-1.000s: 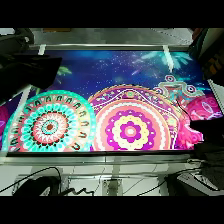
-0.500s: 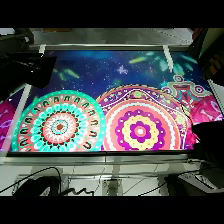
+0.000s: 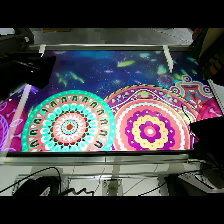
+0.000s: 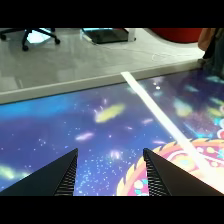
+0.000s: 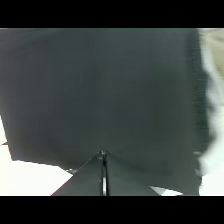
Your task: Fold the clothes and pants, and hang the long-sleeved shirts on hangers.
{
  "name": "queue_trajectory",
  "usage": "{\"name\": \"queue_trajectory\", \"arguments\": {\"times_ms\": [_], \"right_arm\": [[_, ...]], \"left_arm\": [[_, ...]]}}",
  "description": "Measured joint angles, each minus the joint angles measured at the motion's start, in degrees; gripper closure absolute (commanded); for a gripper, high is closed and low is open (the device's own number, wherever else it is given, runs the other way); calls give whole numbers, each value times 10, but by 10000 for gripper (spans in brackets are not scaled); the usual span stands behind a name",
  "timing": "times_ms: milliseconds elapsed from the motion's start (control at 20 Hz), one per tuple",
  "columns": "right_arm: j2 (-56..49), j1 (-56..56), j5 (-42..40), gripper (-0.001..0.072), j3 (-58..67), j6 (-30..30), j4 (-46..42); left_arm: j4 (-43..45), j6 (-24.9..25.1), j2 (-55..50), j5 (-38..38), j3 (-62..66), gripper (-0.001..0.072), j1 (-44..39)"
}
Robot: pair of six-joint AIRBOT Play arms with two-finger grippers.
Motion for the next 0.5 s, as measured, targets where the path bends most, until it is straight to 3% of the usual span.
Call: {"name": "queue_trajectory", "arguments": {"times_ms": [150,500], "right_arm": [[1,110,-10,698,-21,-9,43],[4,560,-63,698,-43,-71,21]], "left_arm": [[0,0,0,0,0,273,0],[0,0,0,0,0,273,0]]}}
